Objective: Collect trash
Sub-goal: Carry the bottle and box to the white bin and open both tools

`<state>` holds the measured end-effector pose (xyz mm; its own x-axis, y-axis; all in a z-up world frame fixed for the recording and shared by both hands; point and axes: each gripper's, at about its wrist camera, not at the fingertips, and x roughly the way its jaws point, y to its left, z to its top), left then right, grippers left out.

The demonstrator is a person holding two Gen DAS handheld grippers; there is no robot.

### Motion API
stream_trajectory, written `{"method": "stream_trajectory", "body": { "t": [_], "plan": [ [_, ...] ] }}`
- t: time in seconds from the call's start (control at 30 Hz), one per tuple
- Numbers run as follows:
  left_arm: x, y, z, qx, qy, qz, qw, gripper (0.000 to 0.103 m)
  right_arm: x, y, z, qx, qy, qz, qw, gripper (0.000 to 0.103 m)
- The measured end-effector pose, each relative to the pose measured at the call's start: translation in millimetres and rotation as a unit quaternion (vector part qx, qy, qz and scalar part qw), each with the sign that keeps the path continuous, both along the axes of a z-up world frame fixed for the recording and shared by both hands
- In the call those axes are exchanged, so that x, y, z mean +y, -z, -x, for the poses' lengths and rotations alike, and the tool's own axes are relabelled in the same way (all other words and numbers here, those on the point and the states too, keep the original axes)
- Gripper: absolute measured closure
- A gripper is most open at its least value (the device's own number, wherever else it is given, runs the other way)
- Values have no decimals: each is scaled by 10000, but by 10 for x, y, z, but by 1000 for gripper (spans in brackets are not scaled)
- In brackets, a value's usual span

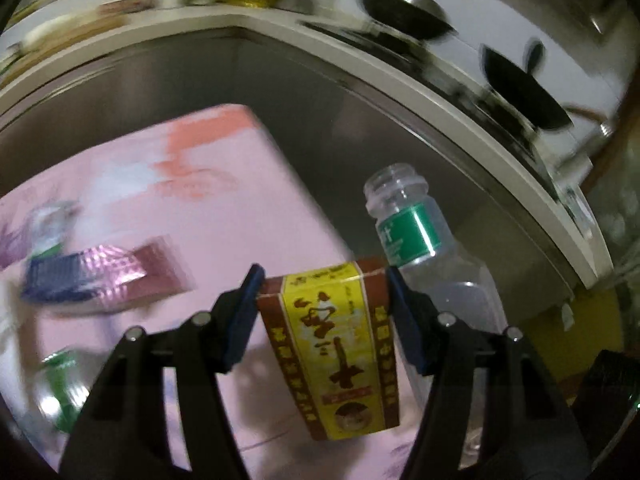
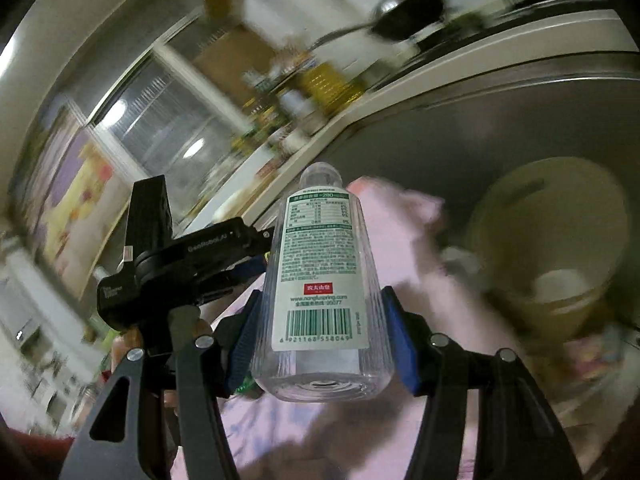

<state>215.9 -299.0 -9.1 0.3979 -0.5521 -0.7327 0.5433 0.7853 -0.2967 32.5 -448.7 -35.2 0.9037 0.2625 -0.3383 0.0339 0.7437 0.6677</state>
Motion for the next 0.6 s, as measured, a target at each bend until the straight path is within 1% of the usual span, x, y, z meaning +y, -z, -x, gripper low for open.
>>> {"method": "stream_trajectory", "body": {
  "t": [0.07, 0.13, 0.17, 0.27, 0.33, 0.4, 0.47, 0.5, 0.57, 0.6],
  "plan": [
    [-478, 79, 23, 69, 365, -38, 9993, 44, -275, 33, 116, 86, 369, -67, 9993, 47],
    [-835, 173, 51, 141, 643, -107, 9978, 44, -515, 96, 223, 214, 729, -130, 9970, 47],
    [-1089, 256, 69, 214, 822, -184, 9962, 44, -623, 131, 267, 303, 908, -150, 9953, 47],
    [-1523, 457, 82, 359, 1074, -417, 9927, 44, -839, 226, 312, 665, 1332, -97, 9888, 47],
    [-1759, 592, 64, 347, 1136, -635, 9909, 44, -954, 314, 302, 898, 1486, -95, 9848, 47],
    [-1866, 707, 21, 356, 1113, -803, 9899, 43, -1051, 400, 291, 1026, 1549, -162, 9824, 46],
    [-1956, 813, -40, 418, 1017, -1024, 9886, 34, -1123, 496, 245, 1140, 1640, -358, 9792, 44],
    [-1962, 848, -74, 434, 940, -1103, 9885, 32, -1137, 544, 248, 1139, 1670, -434, 9784, 44],
    [-1925, 878, -141, 464, 810, -1114, 9894, 32, -1161, 609, 200, 1167, 1768, -552, 9757, 42],
    [-1897, 880, -163, 480, 777, -1106, 9897, 31, -1156, 620, 188, 1168, 1801, -597, 9749, 39]
  ]
}}
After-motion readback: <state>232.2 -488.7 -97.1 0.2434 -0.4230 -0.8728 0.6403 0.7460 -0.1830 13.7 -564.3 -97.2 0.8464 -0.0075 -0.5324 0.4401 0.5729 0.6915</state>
